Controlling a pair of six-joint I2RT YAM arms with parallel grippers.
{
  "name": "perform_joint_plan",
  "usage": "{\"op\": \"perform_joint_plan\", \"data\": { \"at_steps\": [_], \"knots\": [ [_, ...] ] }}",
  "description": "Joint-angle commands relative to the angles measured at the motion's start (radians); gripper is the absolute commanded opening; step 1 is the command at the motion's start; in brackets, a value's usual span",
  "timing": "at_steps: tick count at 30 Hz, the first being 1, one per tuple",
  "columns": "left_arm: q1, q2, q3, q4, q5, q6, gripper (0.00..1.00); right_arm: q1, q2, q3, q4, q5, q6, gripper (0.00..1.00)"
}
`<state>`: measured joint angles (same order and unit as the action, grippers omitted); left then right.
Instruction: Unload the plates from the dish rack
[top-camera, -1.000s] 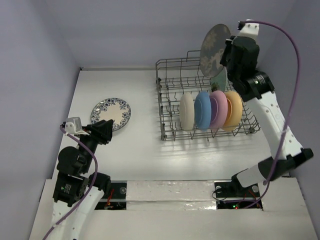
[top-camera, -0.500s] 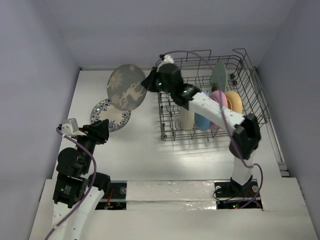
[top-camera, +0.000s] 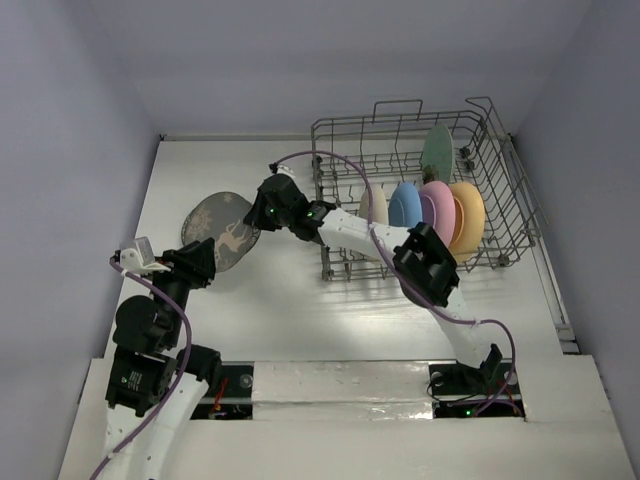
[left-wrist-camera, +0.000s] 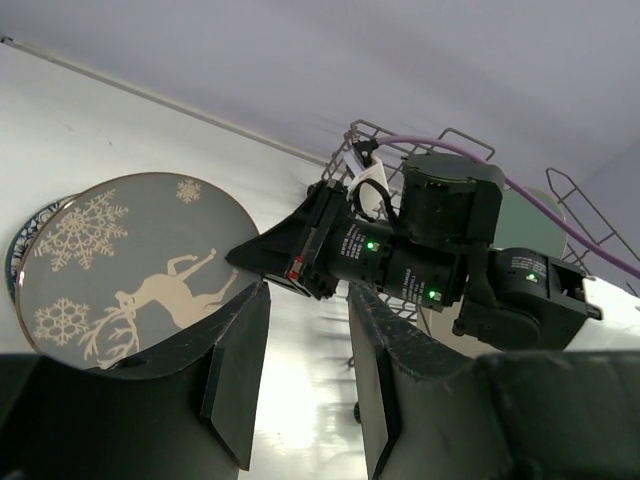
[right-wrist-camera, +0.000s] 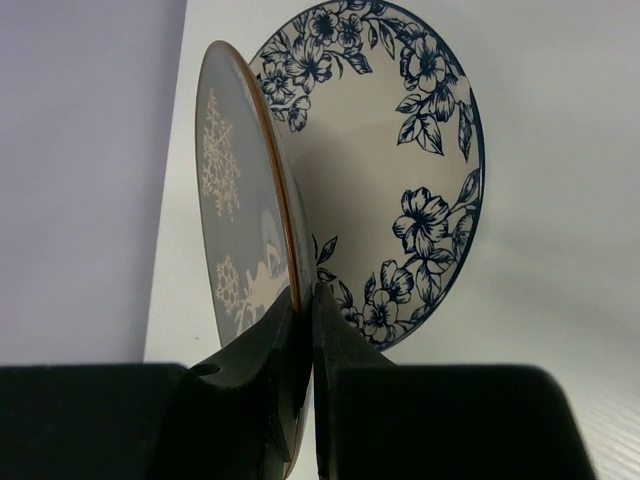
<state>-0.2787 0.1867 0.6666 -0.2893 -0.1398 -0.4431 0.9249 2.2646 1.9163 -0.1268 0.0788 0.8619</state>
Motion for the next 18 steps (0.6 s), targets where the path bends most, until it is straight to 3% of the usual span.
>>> {"op": "perform_joint_plan", "data": {
  "at_steps": [1,7,18],
  "knots": [
    [0.007,-0.006,0.01,0.03,0.002,-0.002,0.34,-0.006,-0.013,0.073,0.22,0.007,0.127,0.0],
    [0.007,-0.009,0.01,0.033,0.011,0.0,0.34,-0.006,0.045,0.066,0.193,0.006,0.146,0.13],
    [0.007,-0.009,0.007,0.041,0.031,0.003,0.34,0.021,0.069,0.116,0.012,0.074,0.025,0.72]
  ]
}}
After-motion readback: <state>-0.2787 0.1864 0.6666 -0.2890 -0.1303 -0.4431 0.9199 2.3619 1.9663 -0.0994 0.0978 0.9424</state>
